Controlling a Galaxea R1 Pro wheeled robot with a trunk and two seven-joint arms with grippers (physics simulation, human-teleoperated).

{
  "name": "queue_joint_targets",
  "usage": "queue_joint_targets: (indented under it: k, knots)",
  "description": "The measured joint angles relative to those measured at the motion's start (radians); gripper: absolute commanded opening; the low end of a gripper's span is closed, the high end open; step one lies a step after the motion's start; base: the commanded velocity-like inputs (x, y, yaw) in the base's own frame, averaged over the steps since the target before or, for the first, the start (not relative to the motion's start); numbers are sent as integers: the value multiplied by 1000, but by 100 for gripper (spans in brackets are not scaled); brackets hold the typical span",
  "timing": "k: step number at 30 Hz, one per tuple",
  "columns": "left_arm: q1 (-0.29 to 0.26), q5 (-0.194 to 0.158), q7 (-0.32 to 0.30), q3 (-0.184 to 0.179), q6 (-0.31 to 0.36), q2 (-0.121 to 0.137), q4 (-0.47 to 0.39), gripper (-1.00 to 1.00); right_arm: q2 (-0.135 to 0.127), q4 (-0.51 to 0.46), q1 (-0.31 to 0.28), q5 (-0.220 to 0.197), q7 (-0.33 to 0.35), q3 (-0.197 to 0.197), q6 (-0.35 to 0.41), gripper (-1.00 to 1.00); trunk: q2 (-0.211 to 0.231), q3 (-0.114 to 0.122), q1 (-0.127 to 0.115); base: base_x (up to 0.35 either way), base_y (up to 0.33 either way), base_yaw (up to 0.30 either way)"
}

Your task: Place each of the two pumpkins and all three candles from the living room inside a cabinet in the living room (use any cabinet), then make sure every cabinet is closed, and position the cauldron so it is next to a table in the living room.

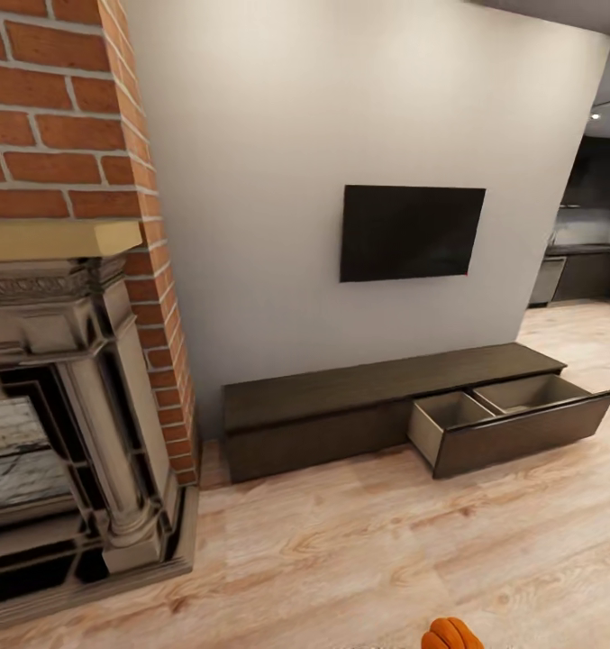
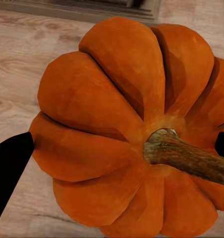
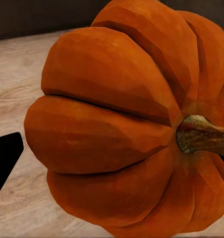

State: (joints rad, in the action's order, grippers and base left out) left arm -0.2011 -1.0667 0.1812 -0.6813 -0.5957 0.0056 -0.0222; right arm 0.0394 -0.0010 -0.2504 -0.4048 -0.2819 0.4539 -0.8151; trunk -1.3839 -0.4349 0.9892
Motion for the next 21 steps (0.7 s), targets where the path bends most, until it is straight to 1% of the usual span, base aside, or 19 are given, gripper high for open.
queue_joint_targets:
  k: [21]
  knots:
    - [0,-1,0,1,0,0,0,-100,0,0,0,2,1,3,8,-100,0,0,0,0,-6,-297]
